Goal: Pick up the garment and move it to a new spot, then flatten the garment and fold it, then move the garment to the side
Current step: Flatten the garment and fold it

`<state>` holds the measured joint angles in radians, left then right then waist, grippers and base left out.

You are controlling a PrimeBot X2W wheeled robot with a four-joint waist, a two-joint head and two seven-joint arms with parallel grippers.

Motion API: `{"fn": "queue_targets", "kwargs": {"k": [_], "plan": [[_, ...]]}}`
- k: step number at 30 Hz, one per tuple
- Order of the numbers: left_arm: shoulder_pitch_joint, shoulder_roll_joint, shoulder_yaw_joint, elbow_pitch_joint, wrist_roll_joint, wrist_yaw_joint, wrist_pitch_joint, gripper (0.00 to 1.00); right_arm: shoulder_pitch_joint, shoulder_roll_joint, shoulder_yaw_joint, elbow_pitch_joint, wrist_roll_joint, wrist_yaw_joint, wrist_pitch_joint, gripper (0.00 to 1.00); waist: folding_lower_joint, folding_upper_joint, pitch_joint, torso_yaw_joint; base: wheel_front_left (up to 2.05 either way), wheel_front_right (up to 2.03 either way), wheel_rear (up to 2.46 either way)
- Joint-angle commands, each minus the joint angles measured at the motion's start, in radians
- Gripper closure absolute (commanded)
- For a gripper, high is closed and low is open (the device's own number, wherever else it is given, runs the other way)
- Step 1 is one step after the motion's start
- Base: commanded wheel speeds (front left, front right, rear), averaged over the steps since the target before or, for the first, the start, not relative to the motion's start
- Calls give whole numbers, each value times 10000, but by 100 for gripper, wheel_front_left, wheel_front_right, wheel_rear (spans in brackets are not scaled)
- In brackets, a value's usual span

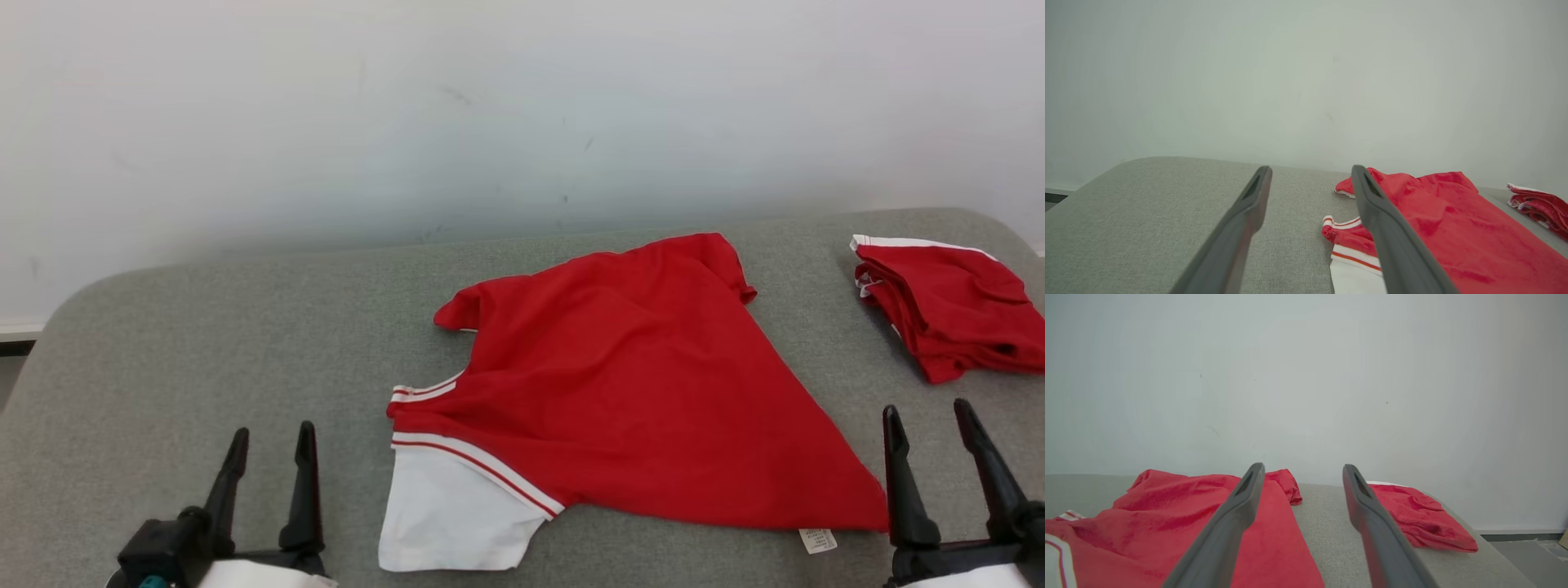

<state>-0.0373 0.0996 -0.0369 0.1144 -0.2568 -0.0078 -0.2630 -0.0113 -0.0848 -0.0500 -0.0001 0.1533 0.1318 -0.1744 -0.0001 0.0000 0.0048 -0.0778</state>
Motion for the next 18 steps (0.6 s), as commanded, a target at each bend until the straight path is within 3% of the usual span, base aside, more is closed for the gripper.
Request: {"fn": "queue_targets", "kwargs": {"k": [1,8,18], "plan": [[162,-23,42,-109,140,-95,-20,0,185,90,40,229,117,-25,-283,0,1,0,-35,24,0,0,0],[538,-254,221,-49,357,-369,-20,0,234,222,102,1041,247,-25,-756,0,1,0,-91,-39,0,0,0],[336,-391,453,143,486,-676,-20,0,-60,63,55,1259,148,-25,-844,0,1,0,-62,-106,0,0,0]]}}
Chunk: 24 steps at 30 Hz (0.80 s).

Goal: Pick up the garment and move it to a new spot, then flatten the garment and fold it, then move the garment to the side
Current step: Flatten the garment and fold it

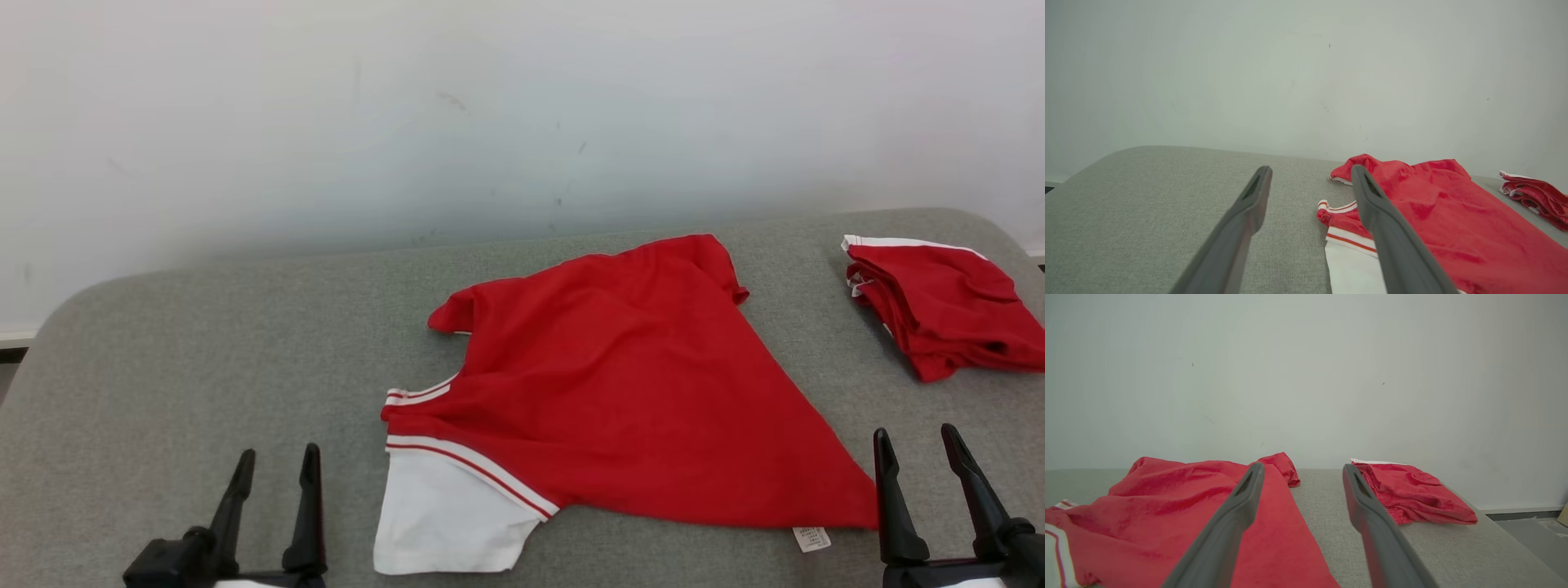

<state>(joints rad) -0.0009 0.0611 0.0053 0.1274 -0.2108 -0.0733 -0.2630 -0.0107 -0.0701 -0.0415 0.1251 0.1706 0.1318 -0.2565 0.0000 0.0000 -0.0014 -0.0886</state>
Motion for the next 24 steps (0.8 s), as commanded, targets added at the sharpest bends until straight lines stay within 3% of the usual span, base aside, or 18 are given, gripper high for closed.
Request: {"fn": "queue_targets", "kwargs": {"k": [1,12,18,24], "plan": [[-1,-12,43,-3,63,-24,-20,0,-64,-85,-39,18,-30,-25,-32,0,0,0,-5,-9,0,0,0],[-28,-65,-86,11,63,-207,-20,0,-3,-167,-189,90,194,-25,-16,0,0,0,25,-68,0,0,0],[-139,175,-503,761,-222,-456,193,0,-6,-396,-439,690,1008,-25,1373,0,0,0,267,-108,0,0,0],[-242,346,-1095,1110,-546,-519,1823,0,-443,-434,-449,1878,2107,-25,2556,0,0,0,497,-154,0,0,0]]}}
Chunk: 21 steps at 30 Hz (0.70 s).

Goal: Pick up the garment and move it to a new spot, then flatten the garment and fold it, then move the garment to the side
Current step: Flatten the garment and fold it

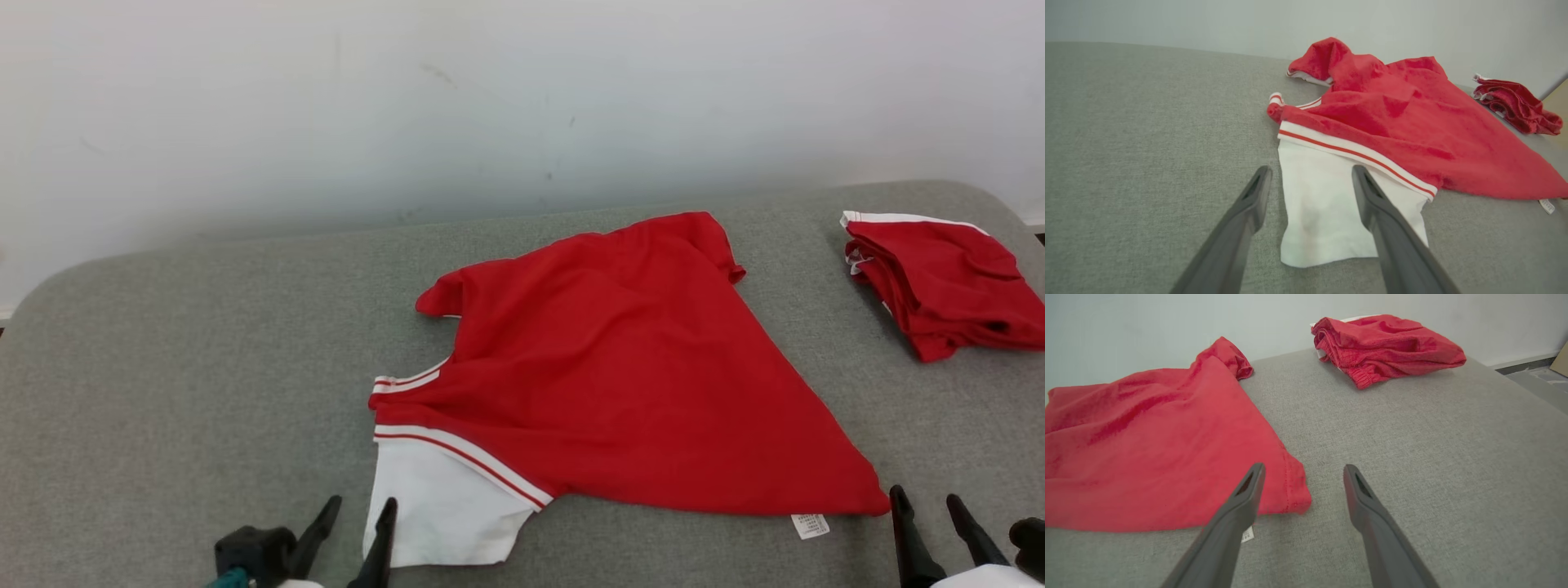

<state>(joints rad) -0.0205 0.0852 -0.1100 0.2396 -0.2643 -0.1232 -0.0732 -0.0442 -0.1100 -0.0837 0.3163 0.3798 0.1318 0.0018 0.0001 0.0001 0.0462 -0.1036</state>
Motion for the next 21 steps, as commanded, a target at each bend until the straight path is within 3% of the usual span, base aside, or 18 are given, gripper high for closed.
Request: {"fn": "queue_targets", "kwargs": {"k": [1,8,21], "plan": [[-77,153,-16,-79,-58,-28,169,0,-200,-6,-23,192,222,-25,117,0,-1,-1,66,-1,0,0,0],[-144,444,-510,-252,-373,-58,1698,0,-1035,73,216,1652,1066,-25,840,0,-1,-1,380,17,0,0,0],[-539,635,-752,181,-620,129,3084,0,-2298,-76,1397,3498,1913,-25,511,0,-1,-1,826,137,0,0,0]]}}
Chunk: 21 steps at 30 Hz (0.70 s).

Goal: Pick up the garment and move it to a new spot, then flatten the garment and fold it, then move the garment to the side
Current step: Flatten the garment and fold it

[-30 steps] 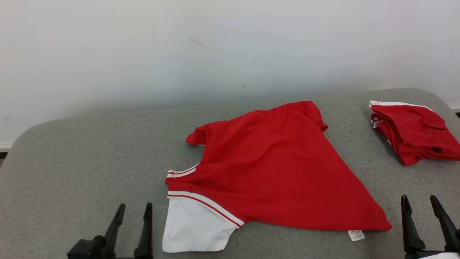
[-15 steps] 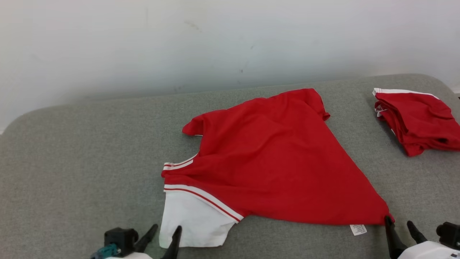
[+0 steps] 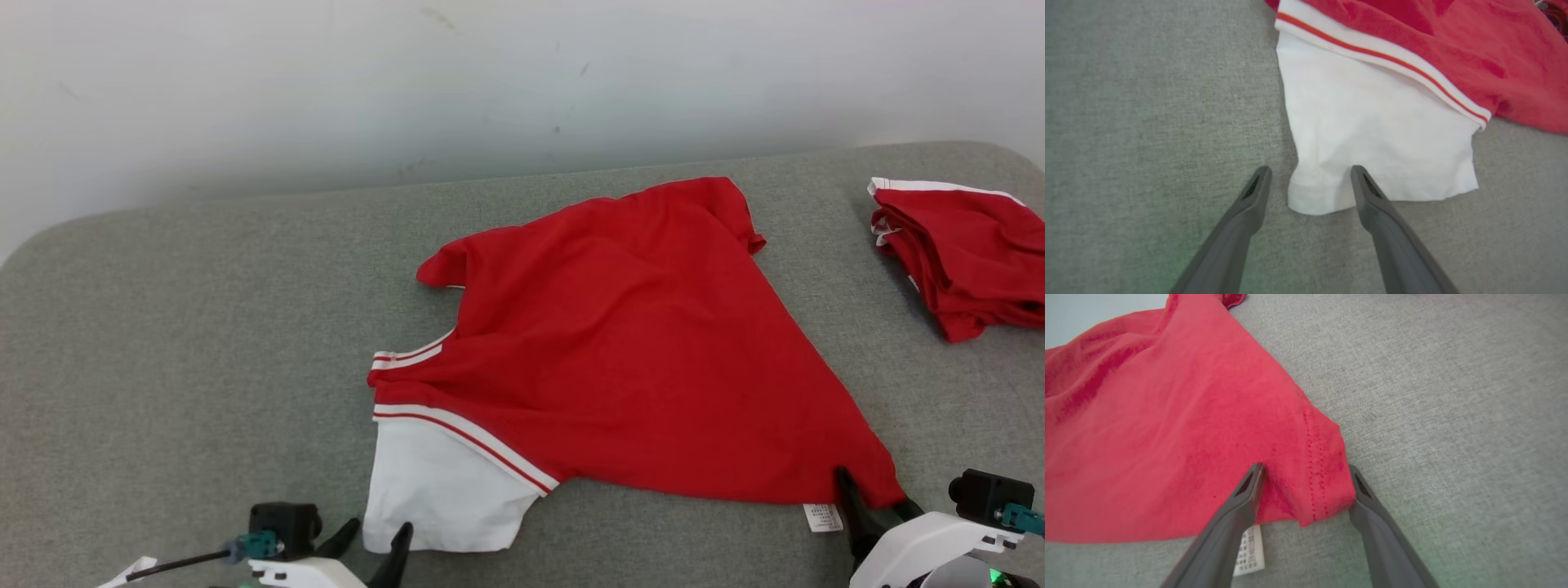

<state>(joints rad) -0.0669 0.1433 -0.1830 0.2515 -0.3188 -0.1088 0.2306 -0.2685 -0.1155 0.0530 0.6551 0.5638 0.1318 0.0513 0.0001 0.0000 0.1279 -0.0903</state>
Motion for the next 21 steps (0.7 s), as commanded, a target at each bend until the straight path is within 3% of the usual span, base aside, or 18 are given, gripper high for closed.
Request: {"fn": "queue_targets", "kwargs": {"k": [1,2,3,4,5,6,7,8,9,21], "plan": [[-63,61,-75,66,-109,-32,119,0,-111,-43,114,190,127,-25,-56,0,-1,0,23,6,0,0,0],[-46,80,-129,50,-153,-52,188,0,-159,-71,193,268,175,-25,-93,0,-1,0,33,7,0,0,0],[-41,79,-170,7,-204,-66,189,0,-202,-94,264,344,218,-25,-150,9,-1,0,42,11,0,0,0],[-54,75,-198,-30,-261,-80,189,0,-258,-128,337,424,235,-25,-191,22,-1,0,41,15,0,0,0],[-61,76,-227,-61,-311,-93,197,6,-301,-159,426,491,264,-25,-248,51,-1,0,35,18,0,0,0],[-58,83,-252,-73,-334,-103,204,29,-331,-176,504,563,303,-25,-282,59,-1,0,22,19,0,0,0],[-52,100,-277,-88,-370,-107,204,58,-358,-193,580,616,361,-25,-334,70,-1,0,8,19,0,0,0],[-46,122,-296,-99,-393,-114,187,97,-384,-220,643,685,408,-25,-404,91,-1,0,-10,18,0,0,0],[-41,141,-310,-113,-417,-122,160,100,-413,-254,701,756,464,-26,-421,100,-1,0,-33,19,0,0,0],[47,231,-300,-570,-423,-92,-557,100,-379,-700,1283,422,973,-26,-1566,100,-1,0,-381,98,0,0,0]]}}
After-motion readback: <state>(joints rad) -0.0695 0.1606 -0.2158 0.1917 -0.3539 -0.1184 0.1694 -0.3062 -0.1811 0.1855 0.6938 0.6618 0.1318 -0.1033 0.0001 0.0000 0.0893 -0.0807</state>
